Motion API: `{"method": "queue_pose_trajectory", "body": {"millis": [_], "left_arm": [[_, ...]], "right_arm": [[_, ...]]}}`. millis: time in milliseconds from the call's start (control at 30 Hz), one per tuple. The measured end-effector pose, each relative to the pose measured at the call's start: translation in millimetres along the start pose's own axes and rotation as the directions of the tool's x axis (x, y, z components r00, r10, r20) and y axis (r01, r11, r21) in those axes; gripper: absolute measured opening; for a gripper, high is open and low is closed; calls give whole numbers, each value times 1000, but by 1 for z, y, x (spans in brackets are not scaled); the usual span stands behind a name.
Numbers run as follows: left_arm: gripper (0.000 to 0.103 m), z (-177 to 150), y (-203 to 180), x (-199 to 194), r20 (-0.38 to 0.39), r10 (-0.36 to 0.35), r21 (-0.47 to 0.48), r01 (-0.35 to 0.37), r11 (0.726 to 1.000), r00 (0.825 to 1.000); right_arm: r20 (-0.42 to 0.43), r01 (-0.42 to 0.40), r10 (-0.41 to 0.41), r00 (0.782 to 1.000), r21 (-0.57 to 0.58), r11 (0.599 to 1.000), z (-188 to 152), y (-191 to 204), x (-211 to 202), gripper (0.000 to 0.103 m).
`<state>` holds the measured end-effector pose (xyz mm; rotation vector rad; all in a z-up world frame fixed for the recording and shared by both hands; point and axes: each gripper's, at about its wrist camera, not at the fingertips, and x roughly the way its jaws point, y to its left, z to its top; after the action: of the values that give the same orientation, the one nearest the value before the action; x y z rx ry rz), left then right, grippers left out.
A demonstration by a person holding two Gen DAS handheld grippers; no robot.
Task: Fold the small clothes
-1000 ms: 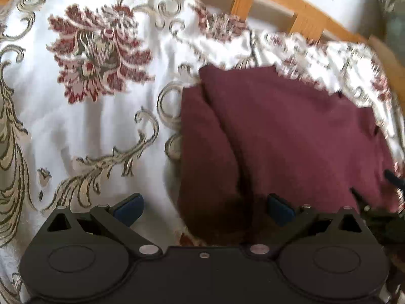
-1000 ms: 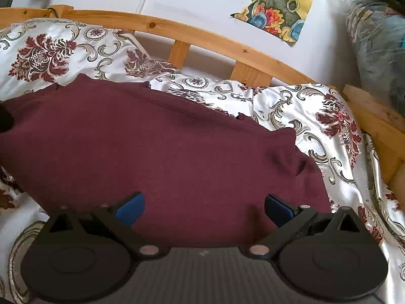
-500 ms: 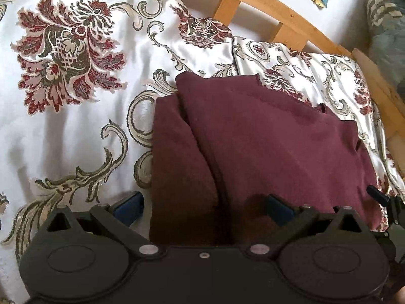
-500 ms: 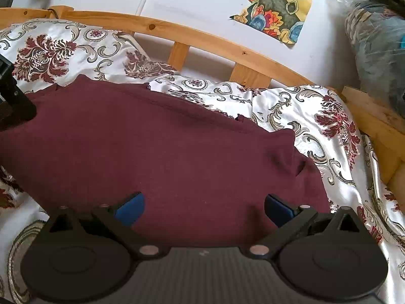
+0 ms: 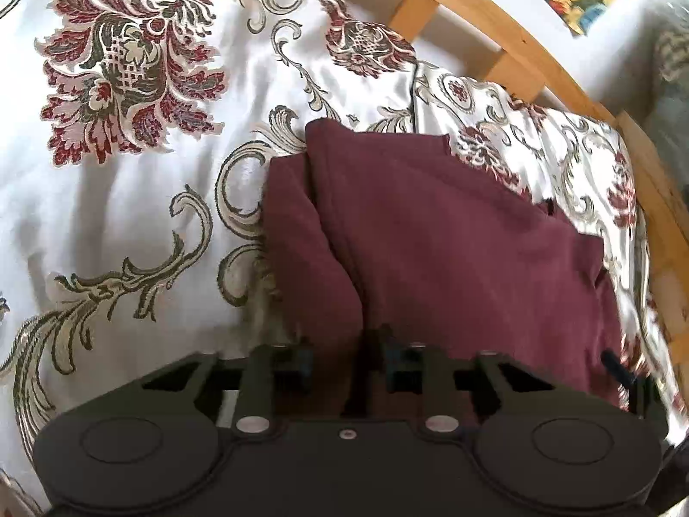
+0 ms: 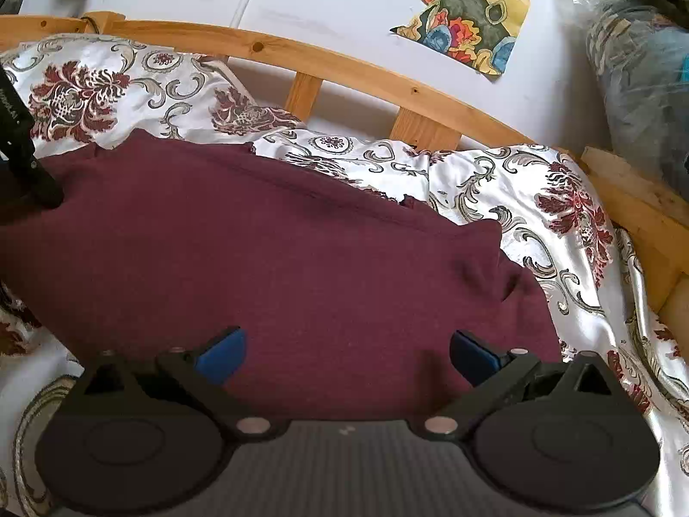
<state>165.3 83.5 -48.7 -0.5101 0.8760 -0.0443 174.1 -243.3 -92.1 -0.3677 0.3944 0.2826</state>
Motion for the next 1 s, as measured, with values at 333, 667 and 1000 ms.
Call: {"method": "queue_pose_trajectory", "body": {"millis": [333,667,1000], "left_arm": [[17,27,-94,-31,78,29,166,-42,985,997],[17,30,-240,-7,26,-112,466,87,881,993],[18,-18,-288,58,-102,-114,567,152,810,988]], "right_arm": [[20,-72,71,997,90,993,5,-34,-22,103],[10,-63,62,998,170,983,-10,-67,-44,103],[-72,-21,36,997,194,981,-37,-78,-60,103]]}}
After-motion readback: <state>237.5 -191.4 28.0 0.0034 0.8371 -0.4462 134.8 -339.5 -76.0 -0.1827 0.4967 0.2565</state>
